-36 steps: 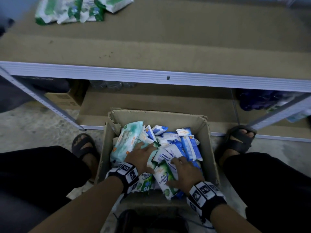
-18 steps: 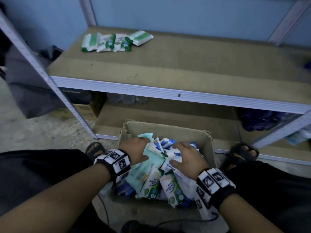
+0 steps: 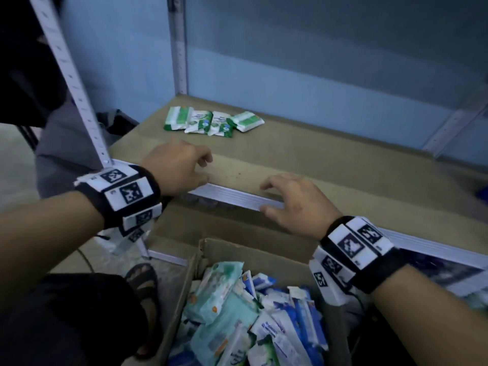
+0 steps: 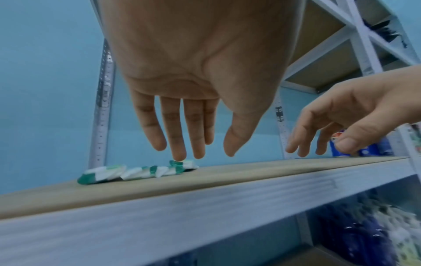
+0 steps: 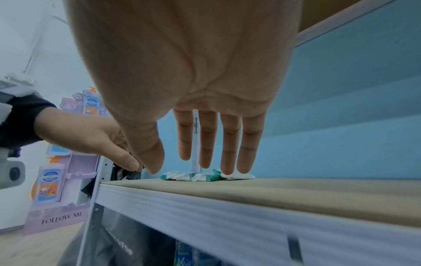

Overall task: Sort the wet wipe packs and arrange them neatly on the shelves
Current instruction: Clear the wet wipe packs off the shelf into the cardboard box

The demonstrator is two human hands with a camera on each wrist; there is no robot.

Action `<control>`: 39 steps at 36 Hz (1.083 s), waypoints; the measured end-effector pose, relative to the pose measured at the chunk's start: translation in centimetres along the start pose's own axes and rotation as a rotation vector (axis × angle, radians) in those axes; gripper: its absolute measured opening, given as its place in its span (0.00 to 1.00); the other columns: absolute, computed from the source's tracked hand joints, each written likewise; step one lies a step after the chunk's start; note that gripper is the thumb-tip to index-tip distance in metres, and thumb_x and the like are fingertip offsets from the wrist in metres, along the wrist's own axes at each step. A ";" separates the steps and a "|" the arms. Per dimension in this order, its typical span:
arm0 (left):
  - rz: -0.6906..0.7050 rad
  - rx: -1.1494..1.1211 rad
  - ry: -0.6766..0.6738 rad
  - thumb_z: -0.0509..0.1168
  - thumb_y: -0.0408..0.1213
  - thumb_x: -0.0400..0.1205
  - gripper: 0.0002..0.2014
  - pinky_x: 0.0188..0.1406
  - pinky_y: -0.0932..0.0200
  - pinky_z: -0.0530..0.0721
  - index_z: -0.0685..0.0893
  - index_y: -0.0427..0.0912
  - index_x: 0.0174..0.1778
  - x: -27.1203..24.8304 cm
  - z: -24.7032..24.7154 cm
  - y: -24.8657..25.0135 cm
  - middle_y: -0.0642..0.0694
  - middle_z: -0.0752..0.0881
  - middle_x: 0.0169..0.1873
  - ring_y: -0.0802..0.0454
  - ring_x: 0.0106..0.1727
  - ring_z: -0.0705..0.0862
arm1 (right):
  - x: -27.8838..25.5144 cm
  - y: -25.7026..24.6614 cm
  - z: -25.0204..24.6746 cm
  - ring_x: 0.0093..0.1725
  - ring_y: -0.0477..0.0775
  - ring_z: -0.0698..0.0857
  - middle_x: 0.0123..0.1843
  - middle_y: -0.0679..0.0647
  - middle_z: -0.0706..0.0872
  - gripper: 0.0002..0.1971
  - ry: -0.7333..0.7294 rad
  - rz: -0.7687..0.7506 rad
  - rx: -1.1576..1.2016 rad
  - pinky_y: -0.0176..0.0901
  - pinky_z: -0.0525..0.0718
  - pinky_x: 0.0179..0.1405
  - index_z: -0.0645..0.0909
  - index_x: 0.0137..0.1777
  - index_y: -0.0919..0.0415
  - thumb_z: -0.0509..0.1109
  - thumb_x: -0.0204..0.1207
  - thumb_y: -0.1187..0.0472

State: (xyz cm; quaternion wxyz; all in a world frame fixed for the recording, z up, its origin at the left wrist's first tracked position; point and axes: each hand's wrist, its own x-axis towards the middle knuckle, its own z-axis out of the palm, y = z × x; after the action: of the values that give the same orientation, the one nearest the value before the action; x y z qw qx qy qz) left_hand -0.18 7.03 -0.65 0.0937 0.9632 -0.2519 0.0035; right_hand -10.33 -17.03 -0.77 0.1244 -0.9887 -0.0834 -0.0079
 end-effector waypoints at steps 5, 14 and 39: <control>-0.087 0.010 -0.002 0.70 0.48 0.78 0.20 0.58 0.49 0.82 0.80 0.49 0.65 3.6 -0.8 -2.9 0.47 0.83 0.62 0.45 0.60 0.81 | 5.6 0.1 -1.2 0.64 0.53 0.78 0.67 0.49 0.79 0.21 -0.113 0.056 -0.084 0.47 0.78 0.63 0.77 0.70 0.49 0.71 0.78 0.49; -0.183 0.133 -0.077 0.71 0.50 0.78 0.29 0.55 0.54 0.78 0.75 0.44 0.74 11.4 -0.3 -6.3 0.39 0.81 0.66 0.39 0.66 0.80 | 16.3 0.7 -0.6 0.67 0.57 0.77 0.69 0.54 0.77 0.25 -0.180 0.048 -0.277 0.46 0.76 0.64 0.76 0.71 0.51 0.73 0.74 0.48; -0.122 0.507 -0.263 0.56 0.49 0.89 0.24 0.55 0.55 0.75 0.69 0.46 0.81 16.4 0.6 -7.3 0.42 0.77 0.72 0.40 0.71 0.77 | 25.6 -0.5 1.3 0.67 0.60 0.80 0.72 0.53 0.80 0.25 -0.167 -0.006 -0.283 0.38 0.75 0.54 0.73 0.77 0.38 0.67 0.79 0.50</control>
State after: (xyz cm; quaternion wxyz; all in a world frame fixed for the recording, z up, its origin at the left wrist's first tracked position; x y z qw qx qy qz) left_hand 17.65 5.22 -1.66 -0.1834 0.9614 -0.1946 -0.0641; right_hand 14.85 -12.02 -0.96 -0.0233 -0.9933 -0.0946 0.0623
